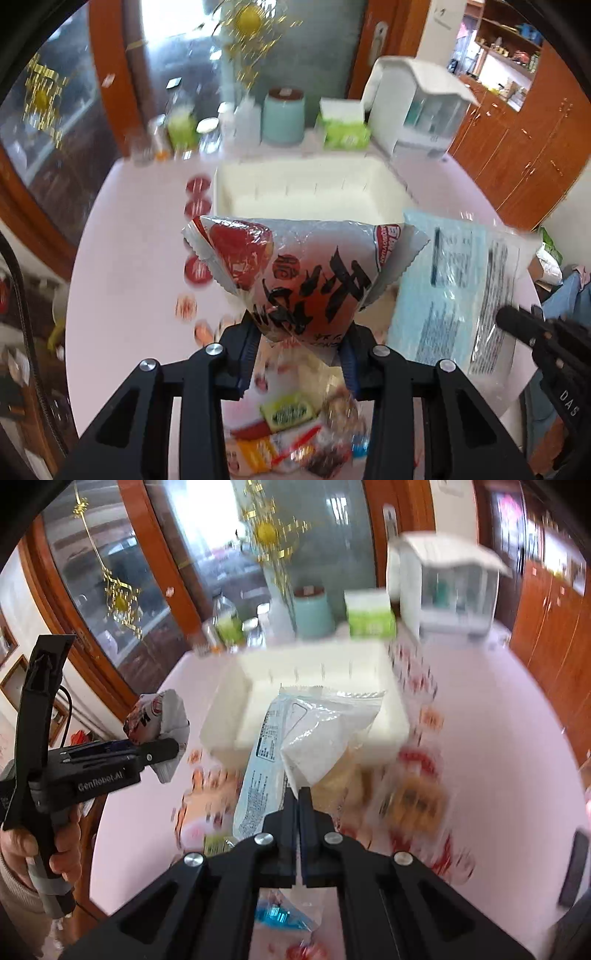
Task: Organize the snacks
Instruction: 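Grasp the white-red bag with the left tool while the right tool grasps the blue-white pack, drop both in tray, then grasp the blue candy with the left tool while the right tool grasps the clear cracker bag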
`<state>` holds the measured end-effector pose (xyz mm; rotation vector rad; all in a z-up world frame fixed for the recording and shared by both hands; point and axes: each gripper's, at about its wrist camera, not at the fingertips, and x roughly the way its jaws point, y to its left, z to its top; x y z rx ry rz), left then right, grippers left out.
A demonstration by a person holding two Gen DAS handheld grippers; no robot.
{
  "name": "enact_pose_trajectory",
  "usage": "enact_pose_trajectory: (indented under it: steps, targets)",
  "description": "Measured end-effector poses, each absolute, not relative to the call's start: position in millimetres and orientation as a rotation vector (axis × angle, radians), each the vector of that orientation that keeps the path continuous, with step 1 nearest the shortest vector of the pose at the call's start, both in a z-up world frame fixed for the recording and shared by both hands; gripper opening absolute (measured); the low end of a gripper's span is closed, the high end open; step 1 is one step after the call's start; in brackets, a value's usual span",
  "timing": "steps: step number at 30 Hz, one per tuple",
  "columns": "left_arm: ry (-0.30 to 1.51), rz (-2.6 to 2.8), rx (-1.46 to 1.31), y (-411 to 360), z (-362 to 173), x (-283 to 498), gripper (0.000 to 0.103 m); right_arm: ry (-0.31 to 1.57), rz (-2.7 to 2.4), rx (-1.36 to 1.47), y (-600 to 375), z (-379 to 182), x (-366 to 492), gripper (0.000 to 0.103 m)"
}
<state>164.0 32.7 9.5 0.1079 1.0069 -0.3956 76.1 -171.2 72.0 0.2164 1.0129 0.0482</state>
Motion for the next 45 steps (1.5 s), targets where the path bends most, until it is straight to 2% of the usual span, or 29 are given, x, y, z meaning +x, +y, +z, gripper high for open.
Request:
enact_pose_trajectory:
  steps: [6, 10, 11, 12, 13, 14, 15, 17, 18, 20, 32, 37, 42, 45]
  targets:
    - [0.969, -0.345, 0.186, -4.1, 13.9, 218.4, 0.038, 0.926, -0.029, 0.122, -178.1, 92.6, 151.6, 0.001]
    - [0.980, -0.295, 0.216, -20.9, -6.3, 255.5, 0.047, 0.947, -0.048, 0.061, -180.5, 78.8, 213.0, 0.003]
    - [0.992, -0.296, 0.210, -23.0, -12.4, 263.1, 0.058, 0.961, -0.046, 0.063, -181.8, 73.2, 222.7, 0.009]
    - [1.008, -0.293, 0.209, -23.5, -19.7, 272.0, 0.076, 0.987, -0.036, 0.074, -184.5, 64.0, 236.4, 0.010]
    - [1.004, -0.277, 0.208, -24.1, -23.5, 277.4, 0.087, 1.001, -0.038, 0.074, -184.7, 60.1, 241.9, 0.013]
    - [0.995, -0.268, 0.207, -24.9, -26.8, 280.7, 0.088, 1.019, -0.041, 0.072, -185.6, 55.3, 246.4, 0.020]
    - [0.975, -0.265, 0.197, -23.4, -28.1, 281.3, 0.088, 1.031, -0.046, 0.073, -187.5, 50.9, 248.6, 0.031]
    - [0.978, -0.276, 0.184, -22.0, -32.0, 282.8, 0.088, 1.027, -0.061, 0.087, -191.3, 46.8, 243.8, 0.046]
    - [0.983, -0.279, 0.179, -20.9, -33.0, 281.1, 0.088, 1.019, -0.069, 0.097, -193.4, 46.1, 238.4, 0.052]
    - [1.008, -0.290, 0.160, -16.2, -37.3, 278.3, 0.088, 1.008, -0.071, 0.101, -193.9, 46.6, 227.2, 0.056]
    - [1.002, -0.366, 0.101, -2.0, -21.3, 226.0, 0.088, 0.922, -0.069, 0.134, -192.2, 96.4, 158.6, 0.056]
    - [0.936, -0.386, 0.077, 8.5, -2.9, 184.3, 0.088, 0.850, -0.047, 0.128, -187.9, 116.6, 130.4, 0.056]
    - [0.918, -0.375, 0.054, 13.8, 6.8, 145.4, 0.088, 0.801, 0.004, 0.118, -192.1, 124.1, 97.9, 0.056]
    - [0.950, -0.350, 0.018, 18.9, 4.2, 117.6, 0.088, 0.839, 0.052, 0.080, -198.9, 116.3, 78.2, 0.056]
